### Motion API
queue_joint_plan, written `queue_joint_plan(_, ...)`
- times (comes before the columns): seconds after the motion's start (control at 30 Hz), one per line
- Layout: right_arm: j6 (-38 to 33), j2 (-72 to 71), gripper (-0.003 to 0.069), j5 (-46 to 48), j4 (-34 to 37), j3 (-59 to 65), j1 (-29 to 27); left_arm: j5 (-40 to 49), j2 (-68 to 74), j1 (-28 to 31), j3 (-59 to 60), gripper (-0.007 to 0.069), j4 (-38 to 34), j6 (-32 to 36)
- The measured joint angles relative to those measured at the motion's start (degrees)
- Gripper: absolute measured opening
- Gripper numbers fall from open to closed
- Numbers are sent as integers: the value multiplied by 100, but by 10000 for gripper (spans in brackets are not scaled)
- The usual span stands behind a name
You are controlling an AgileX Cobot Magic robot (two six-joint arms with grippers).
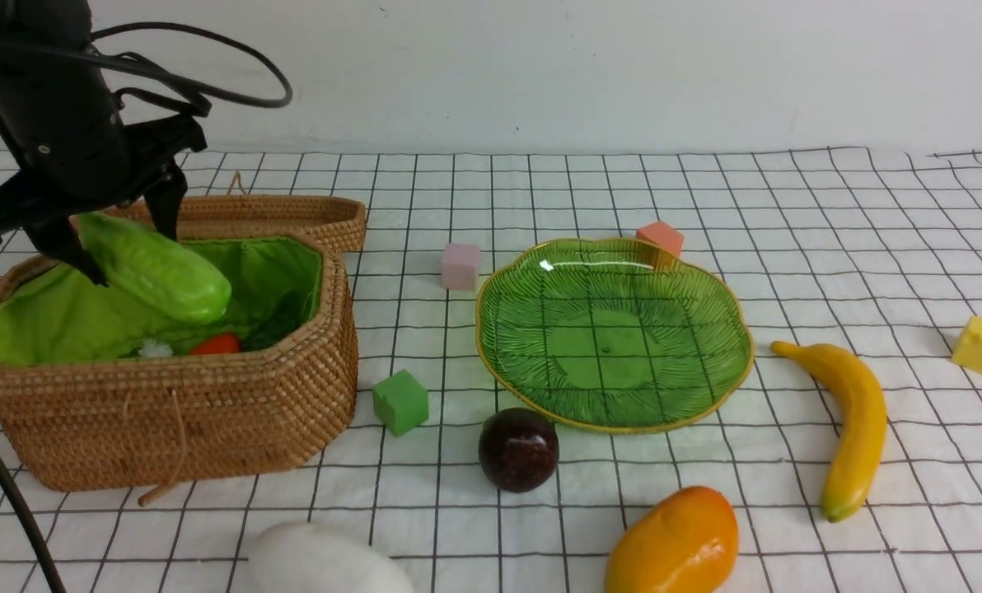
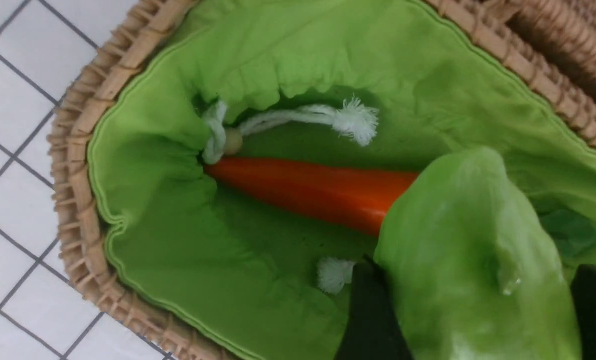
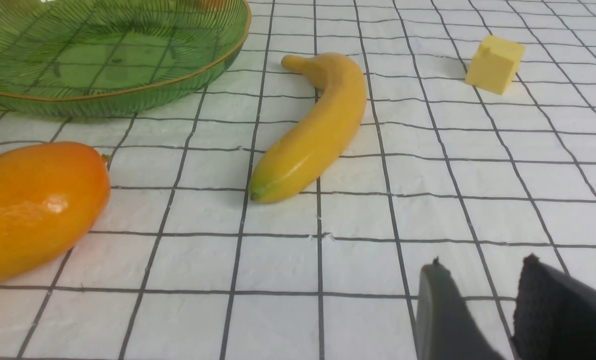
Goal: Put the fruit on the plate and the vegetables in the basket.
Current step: Take a chayote with your left arm and place it on the basket on the left, then take a daikon with your left arm and place it on the basket on the left.
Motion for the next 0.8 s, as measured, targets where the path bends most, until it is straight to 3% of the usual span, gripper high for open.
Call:
queue_joint_plan(0.27, 0, 0, 242, 0, 0, 0, 0, -6, -144, 0, 0, 511, -420, 925)
queue_joint_plan(0.57, 0, 0, 242, 0, 0, 0, 0, -14, -1231, -20, 173, 507, -534, 1389)
queue_joint_plan(0.73, 6, 0, 242, 0, 0, 0, 0, -10, -2262, -563, 1469, 489, -1032, 1407)
queue_joint_plan(0.8, 6, 0, 242, 0, 0, 0, 0, -10, -2629, -1007, 2364, 487, -1140, 979)
